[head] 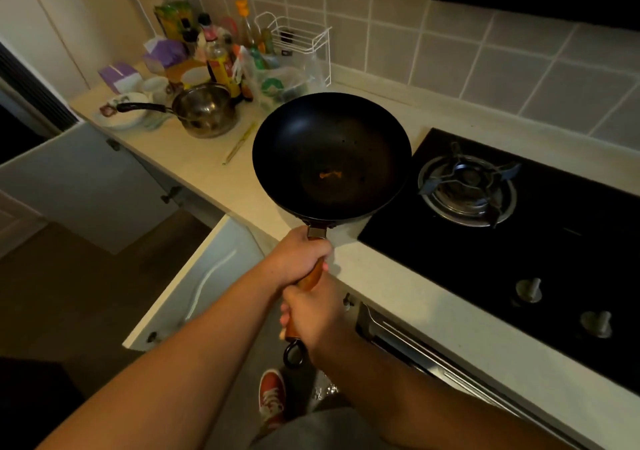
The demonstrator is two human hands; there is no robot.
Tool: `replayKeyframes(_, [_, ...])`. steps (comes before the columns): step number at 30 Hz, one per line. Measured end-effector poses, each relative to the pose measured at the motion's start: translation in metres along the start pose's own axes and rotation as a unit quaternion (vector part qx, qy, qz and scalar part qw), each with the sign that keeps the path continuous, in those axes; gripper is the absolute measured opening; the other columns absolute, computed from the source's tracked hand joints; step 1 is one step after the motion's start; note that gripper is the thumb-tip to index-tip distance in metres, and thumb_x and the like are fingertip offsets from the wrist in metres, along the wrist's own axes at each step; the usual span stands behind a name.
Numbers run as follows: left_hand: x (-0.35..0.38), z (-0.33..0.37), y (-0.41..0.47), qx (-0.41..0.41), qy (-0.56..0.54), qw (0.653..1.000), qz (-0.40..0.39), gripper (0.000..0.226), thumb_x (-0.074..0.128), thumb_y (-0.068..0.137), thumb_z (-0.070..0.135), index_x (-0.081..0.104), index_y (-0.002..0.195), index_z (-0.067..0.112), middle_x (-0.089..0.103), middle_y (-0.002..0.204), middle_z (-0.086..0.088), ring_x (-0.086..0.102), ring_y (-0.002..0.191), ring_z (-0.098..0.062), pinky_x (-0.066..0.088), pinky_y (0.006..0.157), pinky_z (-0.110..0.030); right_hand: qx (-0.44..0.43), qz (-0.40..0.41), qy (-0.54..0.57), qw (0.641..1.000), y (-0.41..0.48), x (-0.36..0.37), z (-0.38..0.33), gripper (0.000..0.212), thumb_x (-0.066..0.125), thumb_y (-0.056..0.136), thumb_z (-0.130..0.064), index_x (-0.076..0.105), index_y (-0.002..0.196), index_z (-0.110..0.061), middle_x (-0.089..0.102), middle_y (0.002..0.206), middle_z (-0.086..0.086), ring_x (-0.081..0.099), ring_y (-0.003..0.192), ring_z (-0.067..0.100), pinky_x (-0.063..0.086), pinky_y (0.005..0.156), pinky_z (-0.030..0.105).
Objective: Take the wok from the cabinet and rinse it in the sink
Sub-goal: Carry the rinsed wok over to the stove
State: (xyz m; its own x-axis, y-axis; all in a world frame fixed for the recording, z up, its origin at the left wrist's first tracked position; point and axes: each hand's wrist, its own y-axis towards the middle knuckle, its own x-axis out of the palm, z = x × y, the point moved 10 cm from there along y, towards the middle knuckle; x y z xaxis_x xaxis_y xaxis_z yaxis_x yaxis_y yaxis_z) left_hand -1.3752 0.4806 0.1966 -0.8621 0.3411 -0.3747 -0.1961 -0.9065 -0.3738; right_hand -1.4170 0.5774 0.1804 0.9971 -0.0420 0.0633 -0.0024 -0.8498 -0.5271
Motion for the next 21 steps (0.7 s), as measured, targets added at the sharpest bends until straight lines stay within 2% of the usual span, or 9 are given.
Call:
replayKeyframes(3, [-0.008,0.000,0.027,-0.005,-0.012,1.000,-0.027,0.019,0.059,0.078,0.008,0.061,0.059,0.012,0.063,0.054,0.001,0.060,0.051,-0.008,0.048,0.051,-0.015,-0.008,0.020,0.016,1.000,0.021,0.007,-0.018,0.013,0.053,0.086,-0.001,0.063,0.092,-0.007,0.059,0.056,0.002,0.057,0.045,0.009,0.050,0.048,0.027])
replayKeyframes(7, [-0.020,0.000,0.063,-0.001,-0.026,0.997,-0.069,0.010,0.056,0.082,0.001,0.058,0.072,0.003,0.058,0.057,-0.008,0.058,0.043,-0.006,0.046,0.045,-0.013,0.012,0.062,0.002,0.998,0.050,0.020,-0.034,0.017,0.048,0.095,-0.005,0.063,0.087,-0.005,0.060,0.063,0.008,0.056,0.042,0.009,0.044,0.038,0.018])
replayKeyframes(11, [-0.035,-0.005,0.097,0.018,0.010,0.992,-0.122,0.007,0.059,0.080,0.010,0.063,0.076,0.005,0.065,0.062,-0.006,0.063,0.048,-0.004,0.047,0.044,-0.013,-0.005,0.083,0.039,0.996,0.077,0.041,-0.049,0.016,0.048,0.095,-0.004,0.064,0.097,-0.005,0.064,0.071,0.014,0.061,0.051,0.016,0.050,0.047,0.024])
replayKeyframes(16, [-0.046,-0.016,0.135,0.016,0.025,0.983,-0.182,0.006,0.061,0.073,0.017,0.061,0.069,0.013,0.065,0.060,-0.002,0.067,0.057,-0.011,0.051,0.060,-0.029,0.011,0.128,0.096,0.987,0.109,0.060,-0.055,0.013,0.051,0.094,-0.003,0.061,0.101,-0.007,0.063,0.071,0.011,0.061,0.050,0.013,0.051,0.047,0.024])
replayKeyframes(21, [-0.049,-0.020,0.148,0.026,0.037,0.974,-0.224,0.007,0.060,0.069,0.022,0.062,0.068,0.016,0.067,0.061,0.000,0.067,0.055,-0.006,0.049,0.056,-0.024,0.029,0.163,0.118,0.979,0.123,0.070,-0.056,0.011,0.052,0.093,-0.003,0.061,0.099,-0.007,0.063,0.068,0.010,0.060,0.049,0.014,0.052,0.048,0.024])
